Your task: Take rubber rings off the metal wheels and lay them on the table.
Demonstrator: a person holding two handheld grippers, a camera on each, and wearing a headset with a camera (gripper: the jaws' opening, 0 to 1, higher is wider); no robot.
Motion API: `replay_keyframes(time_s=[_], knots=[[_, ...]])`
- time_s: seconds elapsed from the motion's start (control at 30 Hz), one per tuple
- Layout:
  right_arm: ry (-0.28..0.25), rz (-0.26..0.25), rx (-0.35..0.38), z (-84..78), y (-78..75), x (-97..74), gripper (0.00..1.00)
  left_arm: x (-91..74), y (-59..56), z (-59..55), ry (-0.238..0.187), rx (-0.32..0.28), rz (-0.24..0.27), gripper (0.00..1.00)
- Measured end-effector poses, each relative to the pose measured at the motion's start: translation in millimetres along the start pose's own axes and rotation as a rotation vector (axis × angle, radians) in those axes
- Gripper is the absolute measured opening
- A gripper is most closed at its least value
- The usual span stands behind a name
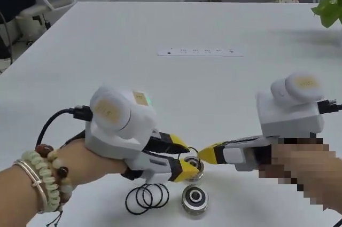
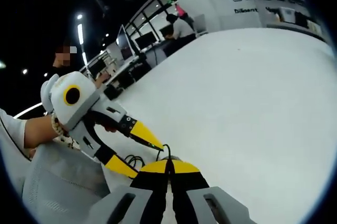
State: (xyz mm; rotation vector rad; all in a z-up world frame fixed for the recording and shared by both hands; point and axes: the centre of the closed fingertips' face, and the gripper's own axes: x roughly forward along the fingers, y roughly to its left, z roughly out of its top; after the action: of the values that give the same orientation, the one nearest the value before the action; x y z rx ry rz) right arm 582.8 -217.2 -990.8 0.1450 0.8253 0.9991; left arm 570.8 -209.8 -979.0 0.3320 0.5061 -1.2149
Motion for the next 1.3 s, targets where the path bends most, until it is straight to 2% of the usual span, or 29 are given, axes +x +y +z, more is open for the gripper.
replay_keyframes(time_s=[0.17,0.27,0.57,0.73,0.87,1.0,1.1,1.3], knots=[[-0.029,-0.012,0.017,6.9,-4.2,-6.1,0.0,-16.3,7.2,3.4,0.007,0.022,0.009,0.34],[-0.048,-0.015,0.025,11.4,-5.4,-9.9,0.0,-31.9,13.7,5.1,0.006,0.021,0.034,0.38],[-0.106,-0.013,0.046,24.9,-4.0,-22.4,0.0,-78.7,21.6,2.6,-0.012,0.023,0.114,0.49],[-0.137,-0.002,0.054,32.4,-0.2,-28.0,0.0,-102.1,19.1,-7.8,0.01,0.039,0.159,0.54],[-0.158,0.01,0.05,38.4,5.1,-30.5,0.0,-117.2,17.1,-15.9,0.003,0.009,0.197,0.57],[-0.17,0.026,0.041,42.3,12.5,-30.7,0.0,-130.9,9.6,-31.7,0.013,-0.027,0.233,0.59],[-0.18,0.041,0.037,45.8,18.1,-30.3,0.0,-137.1,4.8,-38.3,-0.003,-0.067,0.252,0.6],[-0.171,0.056,0.012,45.6,27.8,-27.7,0.0,-147.6,-1.7,-54.7,0.003,-0.107,0.295,0.61]])
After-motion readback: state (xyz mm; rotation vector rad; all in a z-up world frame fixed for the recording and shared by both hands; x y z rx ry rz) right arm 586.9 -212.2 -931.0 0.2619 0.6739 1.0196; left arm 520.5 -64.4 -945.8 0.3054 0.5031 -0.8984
